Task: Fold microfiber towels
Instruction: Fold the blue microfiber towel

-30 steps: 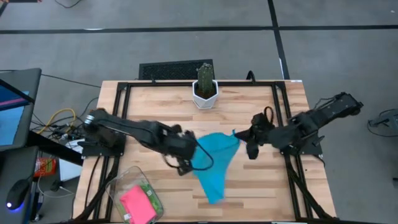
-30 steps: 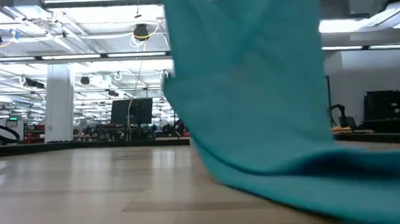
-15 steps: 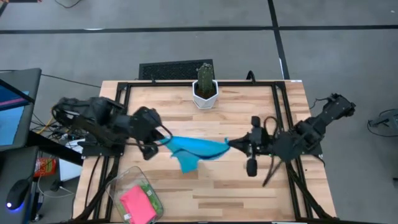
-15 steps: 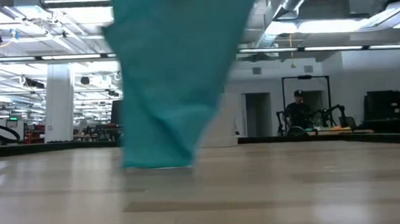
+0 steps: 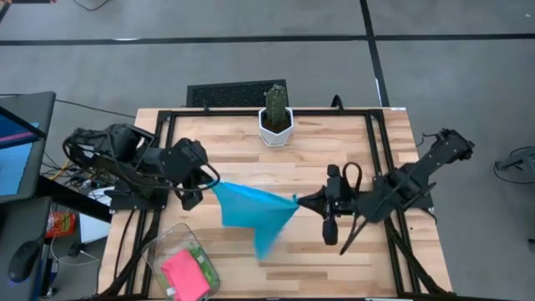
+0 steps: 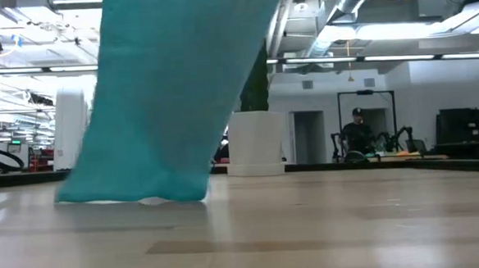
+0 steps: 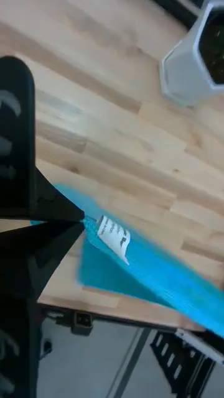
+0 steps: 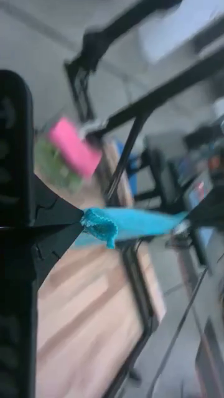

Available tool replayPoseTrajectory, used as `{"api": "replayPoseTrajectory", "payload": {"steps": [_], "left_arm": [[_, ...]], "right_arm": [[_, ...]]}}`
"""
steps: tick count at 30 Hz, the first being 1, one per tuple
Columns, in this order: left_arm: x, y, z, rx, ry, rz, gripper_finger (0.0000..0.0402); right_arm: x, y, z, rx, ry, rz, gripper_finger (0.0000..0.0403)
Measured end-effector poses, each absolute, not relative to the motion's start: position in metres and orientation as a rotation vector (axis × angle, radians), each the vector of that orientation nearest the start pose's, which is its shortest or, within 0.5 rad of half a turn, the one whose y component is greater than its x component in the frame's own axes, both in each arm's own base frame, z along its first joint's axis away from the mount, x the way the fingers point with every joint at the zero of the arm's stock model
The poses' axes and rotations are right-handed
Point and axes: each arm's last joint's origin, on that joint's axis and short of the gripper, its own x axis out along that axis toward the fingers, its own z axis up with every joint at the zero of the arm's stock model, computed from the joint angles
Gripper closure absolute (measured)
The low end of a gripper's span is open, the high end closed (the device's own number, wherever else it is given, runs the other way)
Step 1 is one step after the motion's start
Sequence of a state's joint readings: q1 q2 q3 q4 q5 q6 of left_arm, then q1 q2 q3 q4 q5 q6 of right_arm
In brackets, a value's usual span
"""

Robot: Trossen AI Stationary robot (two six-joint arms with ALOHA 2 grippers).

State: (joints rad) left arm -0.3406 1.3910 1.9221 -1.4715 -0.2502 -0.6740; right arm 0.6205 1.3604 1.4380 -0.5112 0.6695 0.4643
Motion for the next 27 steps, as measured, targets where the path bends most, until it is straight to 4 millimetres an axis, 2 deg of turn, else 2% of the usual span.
{"api": "replayPoseTrajectory", "payload": {"steps": [6,12,19,22,27], "left_arm": [[0.197,-0.077,0.461,-0.422,0.922,0.124,0.0401],[0.191,-0.101,0.464,-0.532,0.934,0.034,0.0401],[0.189,-0.124,0.473,-0.622,0.851,-0.090,0.0401],[0.189,-0.124,0.472,-0.617,0.855,-0.083,0.0401],[0.197,-0.122,0.462,-0.483,0.873,0.006,0.0401]], "right_arm": [[0.240,0.168,0.411,0.281,0.269,-0.003,0.0397],[0.222,0.190,0.411,0.439,0.278,0.041,0.0397],[0.215,0.219,0.401,0.575,0.309,0.075,0.0397],[0.218,0.221,0.393,0.593,0.344,0.050,0.0397],[0.233,0.206,0.384,0.551,0.379,-0.045,0.0397]]}}
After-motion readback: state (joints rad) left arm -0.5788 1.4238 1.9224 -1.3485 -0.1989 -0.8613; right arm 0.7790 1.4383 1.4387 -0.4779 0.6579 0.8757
